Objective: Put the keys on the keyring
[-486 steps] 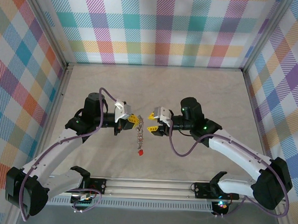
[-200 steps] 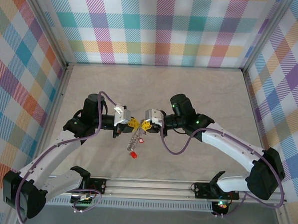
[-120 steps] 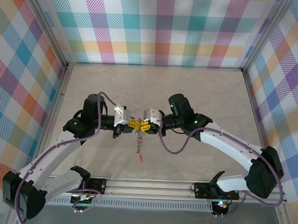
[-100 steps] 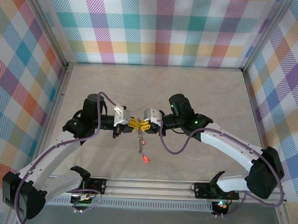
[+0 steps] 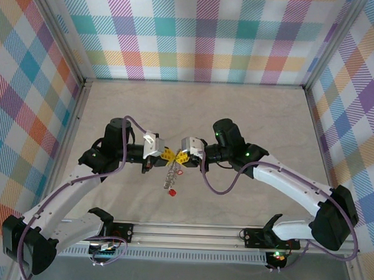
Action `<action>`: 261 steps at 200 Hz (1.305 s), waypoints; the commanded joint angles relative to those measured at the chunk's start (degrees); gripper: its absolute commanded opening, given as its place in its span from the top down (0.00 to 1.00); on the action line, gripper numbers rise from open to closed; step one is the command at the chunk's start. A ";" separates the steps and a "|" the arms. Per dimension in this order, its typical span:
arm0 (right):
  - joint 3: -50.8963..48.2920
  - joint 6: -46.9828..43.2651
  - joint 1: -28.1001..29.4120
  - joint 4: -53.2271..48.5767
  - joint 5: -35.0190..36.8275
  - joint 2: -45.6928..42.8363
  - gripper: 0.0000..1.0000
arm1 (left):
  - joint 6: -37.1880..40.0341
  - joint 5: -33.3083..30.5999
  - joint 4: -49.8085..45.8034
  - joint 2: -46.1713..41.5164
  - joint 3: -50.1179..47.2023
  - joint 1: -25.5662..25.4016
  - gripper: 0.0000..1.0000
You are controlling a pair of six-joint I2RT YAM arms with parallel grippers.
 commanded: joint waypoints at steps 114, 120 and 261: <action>9.93 -0.70 0.23 -16.45 1.74 0.96 1.00 | 2.23 -4.98 -5.66 -1.61 1.69 -0.45 0.76; 9.89 -0.70 0.21 -16.45 1.78 1.04 1.00 | 2.09 -4.40 -5.70 -1.63 1.94 -0.44 0.75; 10.23 1.41 0.38 -14.63 -1.18 3.30 1.00 | 2.67 -0.43 -8.18 4.19 4.74 -1.02 0.78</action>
